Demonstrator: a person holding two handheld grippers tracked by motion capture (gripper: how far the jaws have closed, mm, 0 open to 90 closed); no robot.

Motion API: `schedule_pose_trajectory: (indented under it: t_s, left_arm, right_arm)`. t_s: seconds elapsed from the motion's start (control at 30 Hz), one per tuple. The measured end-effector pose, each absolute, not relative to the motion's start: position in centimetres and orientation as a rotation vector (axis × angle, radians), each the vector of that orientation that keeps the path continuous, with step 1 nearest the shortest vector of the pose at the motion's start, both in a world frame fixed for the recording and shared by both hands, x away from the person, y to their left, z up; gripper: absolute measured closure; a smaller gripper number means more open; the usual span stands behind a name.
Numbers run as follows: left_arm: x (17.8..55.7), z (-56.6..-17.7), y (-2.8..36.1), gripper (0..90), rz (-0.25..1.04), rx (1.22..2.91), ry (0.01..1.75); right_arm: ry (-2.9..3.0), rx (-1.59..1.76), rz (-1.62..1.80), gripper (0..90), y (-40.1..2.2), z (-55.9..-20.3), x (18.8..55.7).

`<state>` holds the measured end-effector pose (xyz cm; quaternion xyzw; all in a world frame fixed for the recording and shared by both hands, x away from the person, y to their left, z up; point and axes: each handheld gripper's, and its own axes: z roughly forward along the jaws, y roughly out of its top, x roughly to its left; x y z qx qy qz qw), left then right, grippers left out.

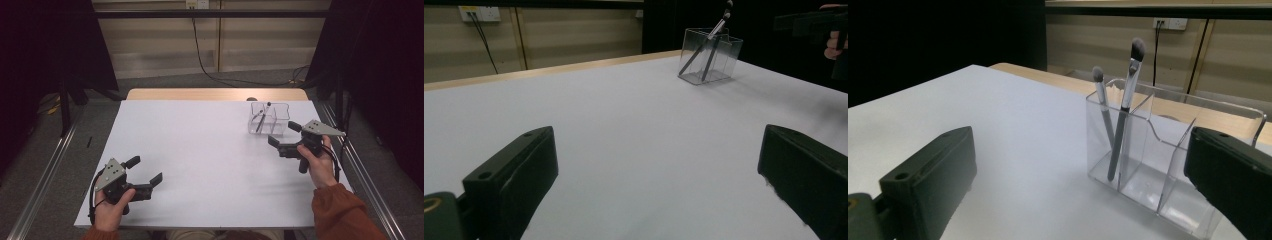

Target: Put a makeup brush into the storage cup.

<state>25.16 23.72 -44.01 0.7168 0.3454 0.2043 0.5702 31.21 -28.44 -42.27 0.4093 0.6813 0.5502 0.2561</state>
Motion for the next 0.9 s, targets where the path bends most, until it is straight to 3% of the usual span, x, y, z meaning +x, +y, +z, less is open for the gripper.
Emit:
schedule_pose_trajectory:
  t_s: [0.9]
  left_arm:
    - [24.7,-44.0,24.0,2.8,0.506,1.668,0.819]
  right_arm:
    - [1.827,1.102,1.471,0.0,-29.5,-43.7,25.9]
